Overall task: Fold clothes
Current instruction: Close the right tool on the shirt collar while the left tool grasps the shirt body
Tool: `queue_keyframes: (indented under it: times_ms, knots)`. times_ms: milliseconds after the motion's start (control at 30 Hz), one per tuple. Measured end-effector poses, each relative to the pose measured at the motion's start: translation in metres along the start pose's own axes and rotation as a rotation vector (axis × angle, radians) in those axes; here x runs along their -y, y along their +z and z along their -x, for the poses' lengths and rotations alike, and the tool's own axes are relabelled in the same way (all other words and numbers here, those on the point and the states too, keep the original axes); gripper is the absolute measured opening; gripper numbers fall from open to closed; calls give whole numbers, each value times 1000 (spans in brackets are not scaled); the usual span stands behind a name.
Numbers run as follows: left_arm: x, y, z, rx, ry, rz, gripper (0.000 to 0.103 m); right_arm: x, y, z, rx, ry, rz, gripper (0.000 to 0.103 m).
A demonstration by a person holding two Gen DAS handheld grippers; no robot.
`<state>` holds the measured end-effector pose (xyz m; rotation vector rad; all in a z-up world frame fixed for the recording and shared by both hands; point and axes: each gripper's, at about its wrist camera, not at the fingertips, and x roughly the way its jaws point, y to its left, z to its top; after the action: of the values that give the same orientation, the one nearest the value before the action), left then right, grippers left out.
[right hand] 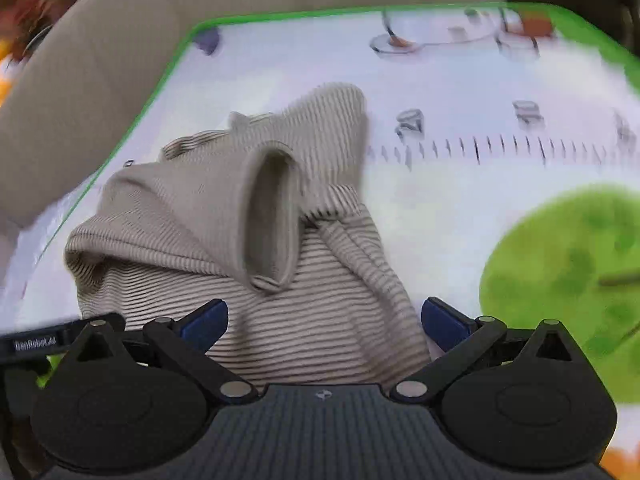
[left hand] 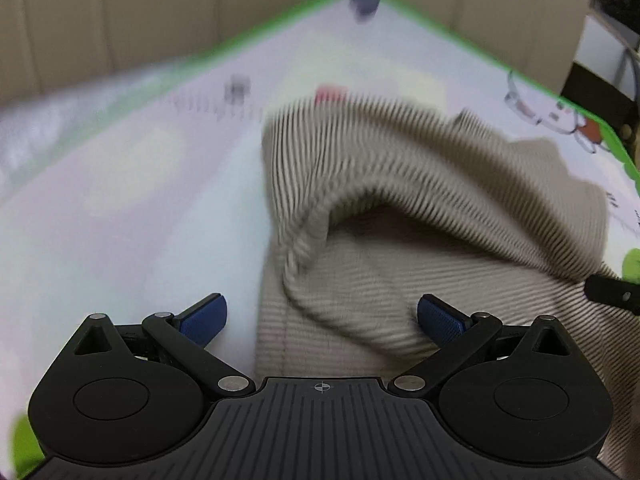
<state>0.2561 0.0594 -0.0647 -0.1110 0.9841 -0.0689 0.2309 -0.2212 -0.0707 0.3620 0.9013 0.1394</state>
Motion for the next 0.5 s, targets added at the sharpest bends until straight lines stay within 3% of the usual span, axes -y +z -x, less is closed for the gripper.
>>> queue_keyframes:
  times_ms: [167,233,300,333,500]
  knots:
    - [8,-6,-1,5,20,-19,103,-3,-2,2,-21,-4,54,102]
    - [9,-8,1,-3,18,-22,103,-13,-8,5,-23,-52,127,92]
    - [9,-13,7,-21,19,-25,103,-21,-18,10,-15,-94,204,74]
    - [9,-17,9,-35,25,-27,103,-22,-24,15,-13,-90,220,71]
    - [20,-36,21,-101,43,-38,103,-6,-47,48,-47,-42,190,31]
